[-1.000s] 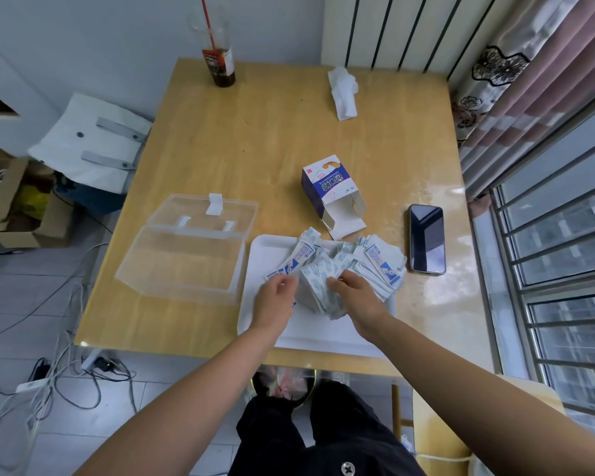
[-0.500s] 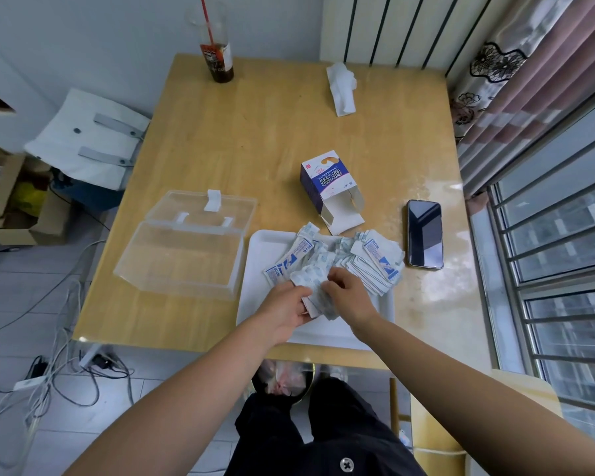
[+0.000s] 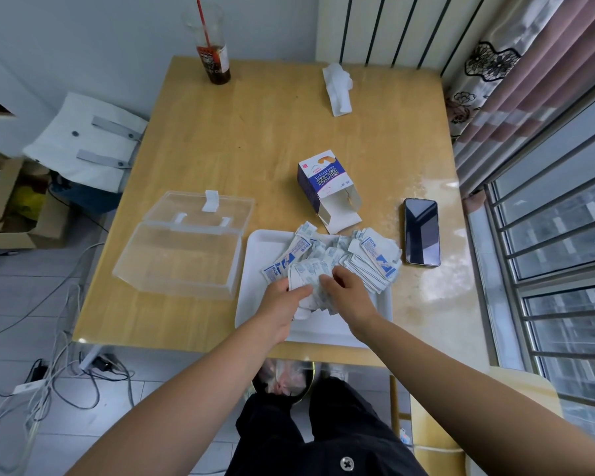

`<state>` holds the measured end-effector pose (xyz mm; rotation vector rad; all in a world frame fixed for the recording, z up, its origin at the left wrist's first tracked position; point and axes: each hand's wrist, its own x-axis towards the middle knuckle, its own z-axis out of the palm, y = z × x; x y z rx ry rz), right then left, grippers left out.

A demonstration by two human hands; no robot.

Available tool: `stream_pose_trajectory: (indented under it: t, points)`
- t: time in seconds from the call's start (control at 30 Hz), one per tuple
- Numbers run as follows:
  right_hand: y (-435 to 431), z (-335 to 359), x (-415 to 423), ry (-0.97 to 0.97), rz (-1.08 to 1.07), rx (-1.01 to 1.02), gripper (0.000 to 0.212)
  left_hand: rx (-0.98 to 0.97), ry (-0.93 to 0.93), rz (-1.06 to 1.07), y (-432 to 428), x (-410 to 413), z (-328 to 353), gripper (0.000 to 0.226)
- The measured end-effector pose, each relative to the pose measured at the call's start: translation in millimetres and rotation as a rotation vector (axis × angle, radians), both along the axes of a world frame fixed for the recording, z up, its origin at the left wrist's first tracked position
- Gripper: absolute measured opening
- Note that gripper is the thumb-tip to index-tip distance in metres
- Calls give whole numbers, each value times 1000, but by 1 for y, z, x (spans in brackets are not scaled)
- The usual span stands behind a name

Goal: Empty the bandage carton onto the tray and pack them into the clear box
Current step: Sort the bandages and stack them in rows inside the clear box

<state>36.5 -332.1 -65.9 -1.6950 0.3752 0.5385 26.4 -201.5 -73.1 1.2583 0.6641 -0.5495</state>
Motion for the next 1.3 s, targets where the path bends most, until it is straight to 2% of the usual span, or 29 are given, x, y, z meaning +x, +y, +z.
stream_pose_trajectory:
  t: [0.13,0.23,0.37,0.5,0.6,0.73,0.83,0.9,0.97,1.13,1.2,1.3]
  points:
    - [0,-1,-2,3,42,39,21,2,5,-3,-3,1,1,25]
    - [-3,-3,0,33,-37,53,14,-104,43,38,-2,2,3,24]
    - [-5,-1,0,102,-42,99,17,-19,79,22,-1,3,-1,30]
    - [-13,-2,6,153,-192,166,15,-7,123,82,0,5,-2,32]
    - [-18,-5,6,182,-144,197,15,4,131,98,0,7,-3,34]
    - [-21,-8,7,165,-126,179,13,-116,178,160,-2,9,4,25]
    - [-18,-7,6,142,-106,175,13,-117,161,58,-4,7,5,4]
    - [-17,-6,6,129,-89,176,15,-16,95,-77,-5,5,0,15]
    - [-17,-7,6,121,-92,176,13,71,54,-151,-4,3,-3,15]
    - [-27,-3,10,158,-267,199,14,17,102,-33,6,3,-5,21]
    - [-29,3,7,200,-144,246,16,-51,155,29,7,4,-4,21]
    - [-19,11,-2,160,113,245,17,-44,105,-55,1,4,-2,20]
